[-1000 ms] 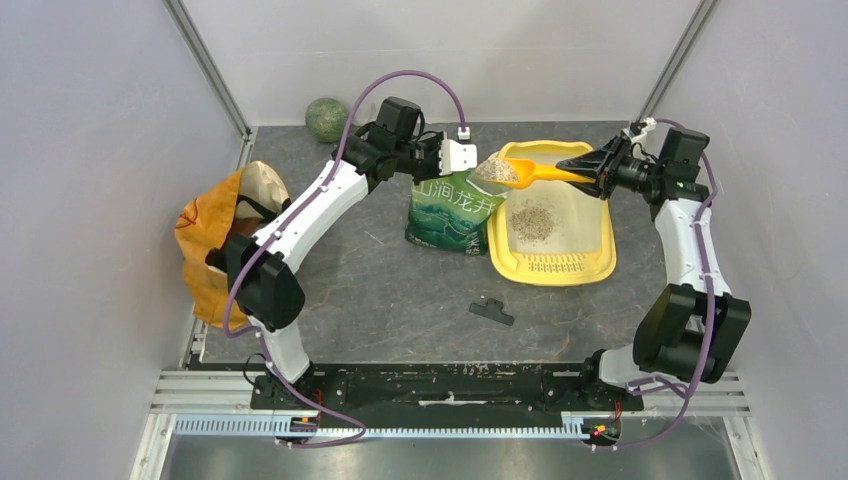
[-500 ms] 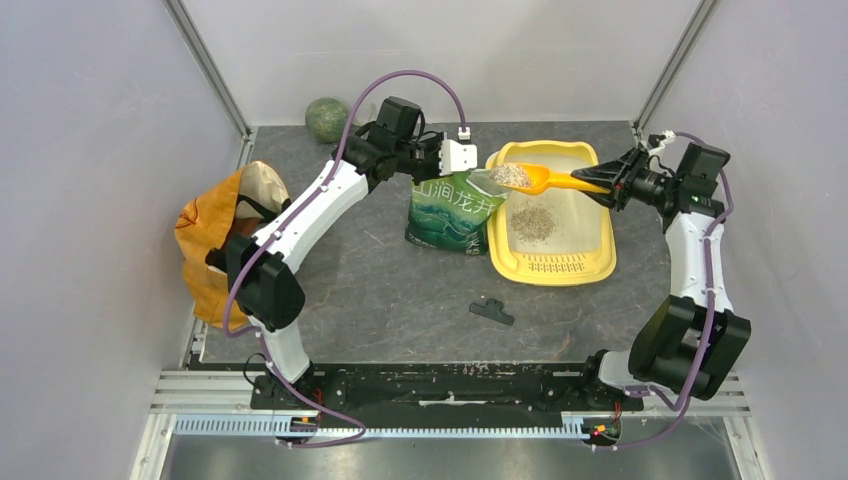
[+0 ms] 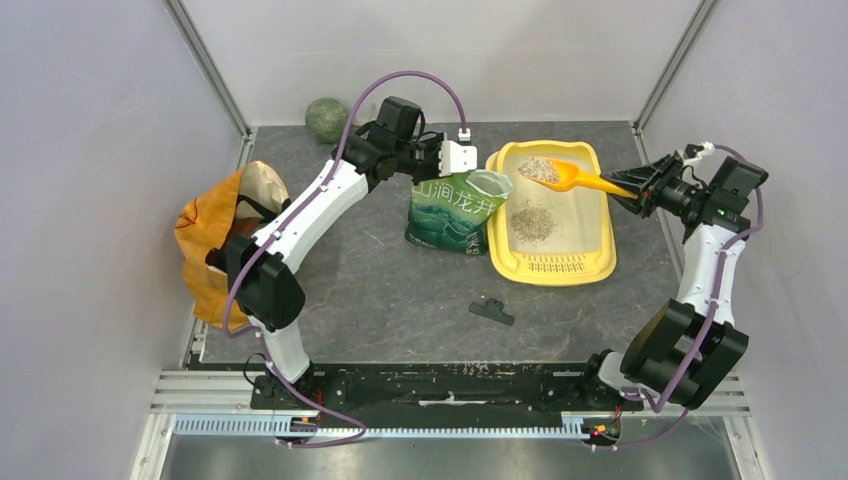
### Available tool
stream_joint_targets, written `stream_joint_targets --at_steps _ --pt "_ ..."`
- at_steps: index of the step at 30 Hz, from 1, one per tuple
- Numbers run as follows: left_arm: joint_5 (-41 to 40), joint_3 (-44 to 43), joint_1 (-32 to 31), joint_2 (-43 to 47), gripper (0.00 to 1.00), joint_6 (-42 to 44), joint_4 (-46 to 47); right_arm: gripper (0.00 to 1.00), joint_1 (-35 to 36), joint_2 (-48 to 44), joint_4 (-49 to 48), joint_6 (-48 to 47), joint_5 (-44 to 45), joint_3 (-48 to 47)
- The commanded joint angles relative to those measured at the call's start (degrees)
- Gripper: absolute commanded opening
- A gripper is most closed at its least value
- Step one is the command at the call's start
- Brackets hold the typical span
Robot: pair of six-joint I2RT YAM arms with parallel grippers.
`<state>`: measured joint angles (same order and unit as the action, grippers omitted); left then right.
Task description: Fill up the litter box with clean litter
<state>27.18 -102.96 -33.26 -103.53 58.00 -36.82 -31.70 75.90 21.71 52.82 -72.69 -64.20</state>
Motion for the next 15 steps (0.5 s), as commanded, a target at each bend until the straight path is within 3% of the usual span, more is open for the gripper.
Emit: stream_joint_targets --at_steps 1,4,9,15 --pt "1.39 -3.48 -0.23 0.43 0.02 2.67 2.79 0.00 -2.68 1.00 -0.76 -1.99 -2.08 -3.20" --pt "1.54 -3.56 -0.23 0.42 0.02 2.62 2.76 0.00 -3.01 2.82 4.25 -7.86 1.13 -5.35" --pt "1.56 -3.92 -0.23 0.52 0.02 2.47 2.85 0.00 -2.02 8.49 26.24 -30.97 16.14 -15.31" --pt "1.48 -3.41 -0.23 0.69 0.02 1.78 3.17 0.00 6.66 10.88 31.72 -41.18 36.94 -23.29"
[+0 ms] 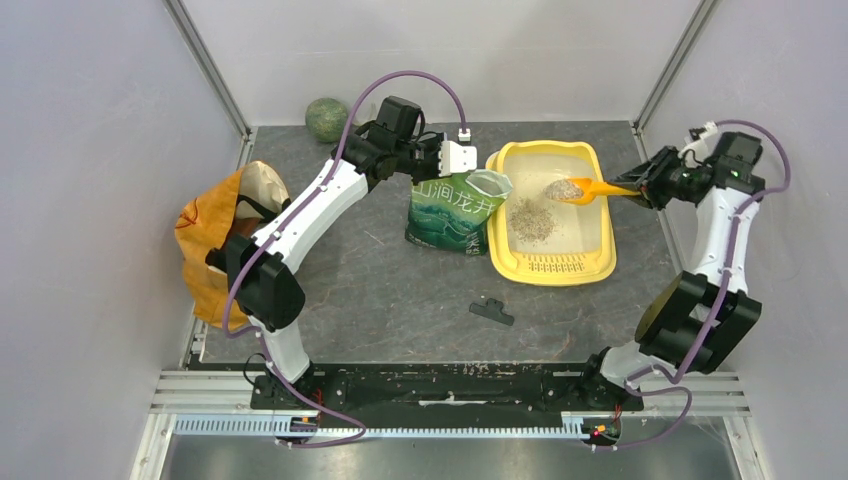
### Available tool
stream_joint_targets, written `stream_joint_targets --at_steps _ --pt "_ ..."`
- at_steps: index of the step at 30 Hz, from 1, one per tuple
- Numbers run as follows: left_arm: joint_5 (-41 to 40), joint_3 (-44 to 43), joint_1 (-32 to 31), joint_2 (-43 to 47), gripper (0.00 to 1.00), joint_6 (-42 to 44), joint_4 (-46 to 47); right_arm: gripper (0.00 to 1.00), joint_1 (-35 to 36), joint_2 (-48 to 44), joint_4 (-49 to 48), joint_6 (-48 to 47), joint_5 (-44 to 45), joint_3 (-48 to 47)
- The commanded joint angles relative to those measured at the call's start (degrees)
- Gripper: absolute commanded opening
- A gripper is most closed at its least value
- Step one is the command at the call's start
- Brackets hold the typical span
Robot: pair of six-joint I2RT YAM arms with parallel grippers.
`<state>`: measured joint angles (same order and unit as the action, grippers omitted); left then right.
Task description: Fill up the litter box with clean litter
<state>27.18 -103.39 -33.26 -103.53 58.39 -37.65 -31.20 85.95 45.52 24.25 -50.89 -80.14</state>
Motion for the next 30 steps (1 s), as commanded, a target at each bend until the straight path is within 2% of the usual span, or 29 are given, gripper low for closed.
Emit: stream_joint_targets --at_steps 1,6,9,11,15,17,22,26,30 --pt "1.48 -2.89 -0.23 0.69 0.02 1.19 4.20 0.00 8.22 1.34 9.36 -15.46 18.95 -9.26" --pt "1.43 -2.65 -0.24 0.74 0.02 0.50 5.12 0.00 17.61 2.22 13.50 -28.43 34.40 -14.82" --pt "1.58 -2.56 -0.23 0.85 0.02 0.31 5.37 0.00 21.08 2.03 14.75 -33.60 39.78 -16.54" --pt "1.61 -2.49 -0.23 0.87 0.02 0.18 5.56 0.00 21.43 1.71 15.12 -34.51 39.63 -17.59" --pt "1.65 -2.43 -0.23 0.96 0.02 -0.06 5.92 0.00 21.44 0.80 17.32 -32.63 31.81 -22.44" --pt "1.56 -2.43 -0.23 0.96 0.02 -0.03 5.92 0.00 21.49 -0.23 17.57 -29.61 23.46 -25.61" --pt "1.47 -2.20 -0.23 1.22 0.02 0.29 5.92 0.00 21.57 -0.44 14.52 -13.90 4.68 -30.29" --pt "1.22 -2.16 -0.23 1.46 0.02 0.32 5.92 0.00 23.97 -1.61 8.92 -8.68 1.52 -29.28" --pt "1.13 -1.43 -0.23 1.95 0.02 -0.08 6.42 0.00 26.35 0.48 9.74 -8.71 2.16 -31.32"
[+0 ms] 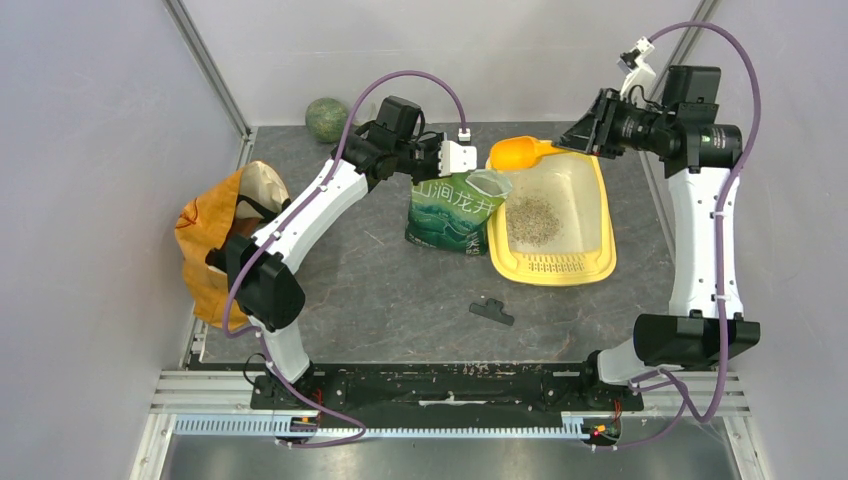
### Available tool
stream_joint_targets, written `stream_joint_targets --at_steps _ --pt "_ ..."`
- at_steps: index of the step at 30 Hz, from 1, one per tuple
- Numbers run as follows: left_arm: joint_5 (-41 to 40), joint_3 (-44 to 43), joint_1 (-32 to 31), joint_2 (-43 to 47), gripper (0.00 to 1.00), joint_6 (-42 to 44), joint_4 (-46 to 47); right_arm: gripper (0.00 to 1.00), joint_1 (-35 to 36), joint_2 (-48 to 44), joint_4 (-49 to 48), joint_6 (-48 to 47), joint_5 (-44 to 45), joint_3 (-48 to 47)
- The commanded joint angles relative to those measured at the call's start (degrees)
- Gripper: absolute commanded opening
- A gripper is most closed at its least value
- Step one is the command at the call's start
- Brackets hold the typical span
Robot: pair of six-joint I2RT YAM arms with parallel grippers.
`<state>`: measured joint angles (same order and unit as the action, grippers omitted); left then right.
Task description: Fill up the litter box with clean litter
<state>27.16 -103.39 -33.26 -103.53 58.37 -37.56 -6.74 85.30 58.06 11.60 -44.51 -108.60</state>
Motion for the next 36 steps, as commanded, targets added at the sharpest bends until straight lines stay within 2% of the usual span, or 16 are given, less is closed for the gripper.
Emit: stream_joint_targets --at_steps 1,6,16,20,24,31,36 --pt "1.06 -1.06 -0.23 2.22 0.02 -0.03 6.67 0.00 2.71 1.56 -2.22 3.49 -3.91 -3.24" --pt "1.09 -0.49 -0.23 2.63 0.02 0.57 7.02 0.00 6.36 3.16 2.49 -1.84 0.37 -3.53" --pt "1.99 0.11 -0.23 3.19 0.02 0.27 7.32 0.00 16.34 7.32 4.43 -7.41 20.02 -3.69" --pt "1.86 2.76 -0.27 4.34 0.02 -0.91 9.42 0.00 21.70 10.88 5.38 -5.60 28.56 -5.43" --pt "1.38 6.95 -0.50 6.67 0.02 -2.26 13.38 0.00 25.14 14.06 6.62 -1.85 33.28 -6.55" --pt "1.06 9.31 -0.70 7.96 0.02 -2.63 14.43 0.00 30.77 18.64 6.06 4.08 43.25 -7.31" --pt "0.63 9.87 -0.67 8.30 0.02 -2.56 14.45 0.00 35.12 19.88 2.60 3.78 49.42 -2.63"
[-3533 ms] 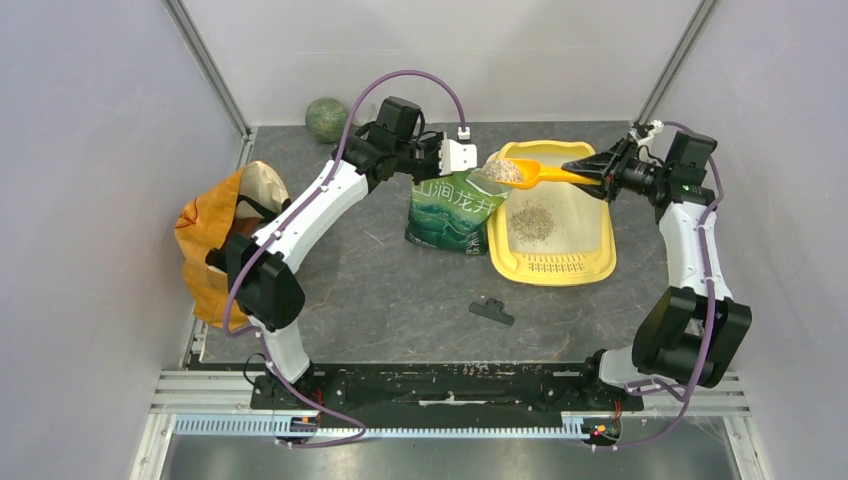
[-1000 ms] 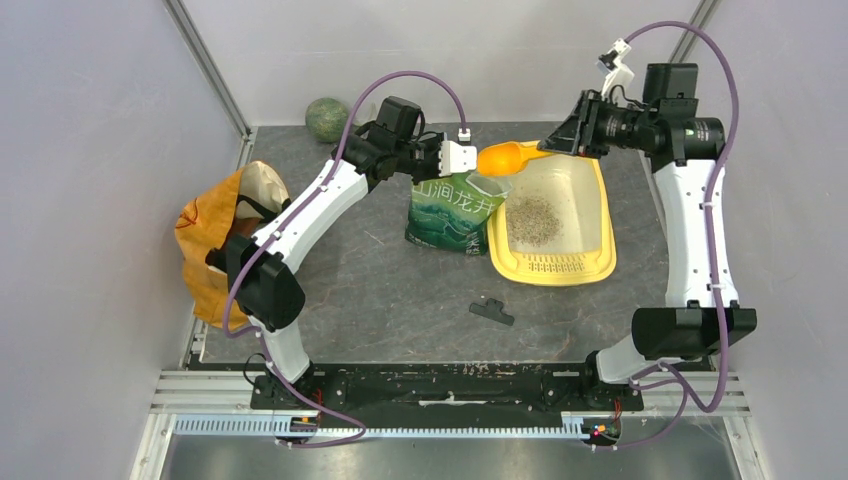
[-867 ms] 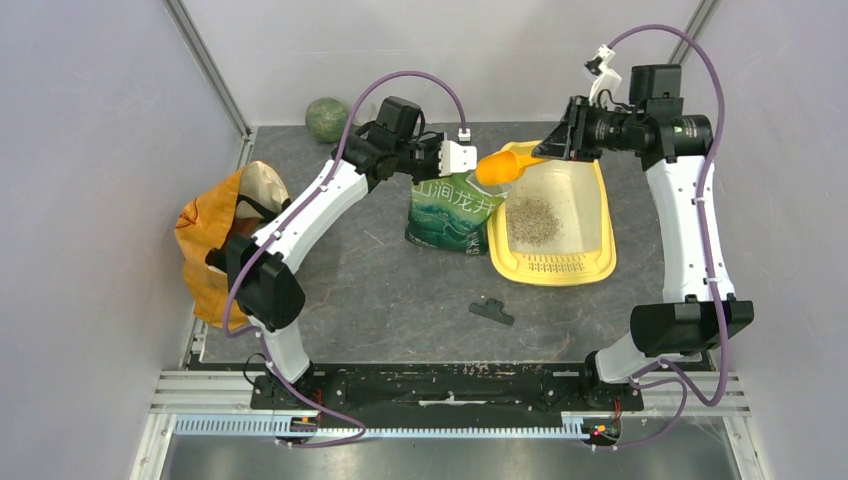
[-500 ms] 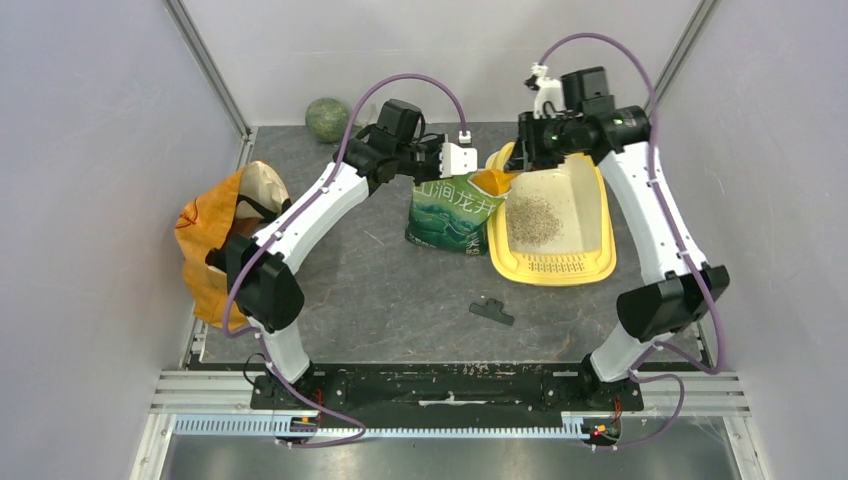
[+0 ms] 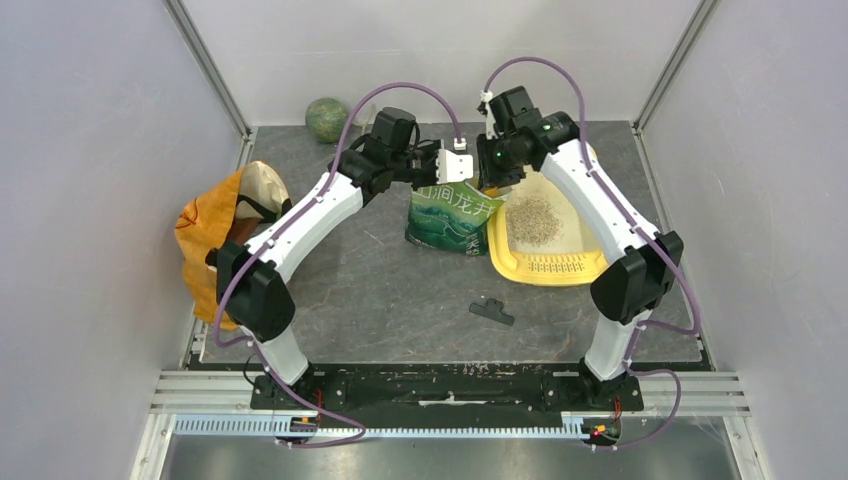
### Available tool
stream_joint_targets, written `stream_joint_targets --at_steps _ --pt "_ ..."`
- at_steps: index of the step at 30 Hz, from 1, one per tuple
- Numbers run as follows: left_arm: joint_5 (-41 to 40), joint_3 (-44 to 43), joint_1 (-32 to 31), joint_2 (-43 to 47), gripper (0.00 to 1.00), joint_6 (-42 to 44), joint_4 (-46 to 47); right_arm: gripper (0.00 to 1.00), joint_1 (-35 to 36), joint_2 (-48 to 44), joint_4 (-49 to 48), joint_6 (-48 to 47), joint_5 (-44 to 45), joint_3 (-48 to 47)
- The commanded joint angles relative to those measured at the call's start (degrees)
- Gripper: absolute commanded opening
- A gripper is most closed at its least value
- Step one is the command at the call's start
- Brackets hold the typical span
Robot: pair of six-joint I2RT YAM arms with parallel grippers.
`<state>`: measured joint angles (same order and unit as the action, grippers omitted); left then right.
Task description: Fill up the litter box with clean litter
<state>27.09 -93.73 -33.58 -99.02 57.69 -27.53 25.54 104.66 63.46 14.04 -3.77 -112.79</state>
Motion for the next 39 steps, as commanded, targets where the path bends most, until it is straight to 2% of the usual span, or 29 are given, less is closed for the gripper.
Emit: stream_joint_targets --at_steps 1,8,13,20,30,39 --pt "0.56 0.22 -0.34 3.79 0.02 -1.91 4.42 0.00 3.31 1.10 -2.97 1.44 9.53 2.42" --pt "0.18 0.57 -0.34 3.65 0.02 -1.73 4.50 0.00 4.47 1.08 -9.31 1.23 7.82 14.32" --pt "0.07 0.66 -0.32 3.62 0.02 -1.25 4.22 0.00 2.66 -0.62 -12.20 0.66 -3.83 18.30" --pt "0.33 0.66 -0.31 3.18 0.02 -1.13 4.11 0.00 -4.62 -0.74 -17.06 3.31 -24.52 18.50" --pt "1.63 -1.32 -0.28 1.56 0.02 -0.83 3.97 0.00 -9.53 -4.93 -38.56 17.96 -40.12 29.07" --pt "2.26 -3.59 -0.26 -0.02 0.02 -0.48 3.23 0.00 -12.30 -5.25 -61.73 35.93 -48.14 37.48"
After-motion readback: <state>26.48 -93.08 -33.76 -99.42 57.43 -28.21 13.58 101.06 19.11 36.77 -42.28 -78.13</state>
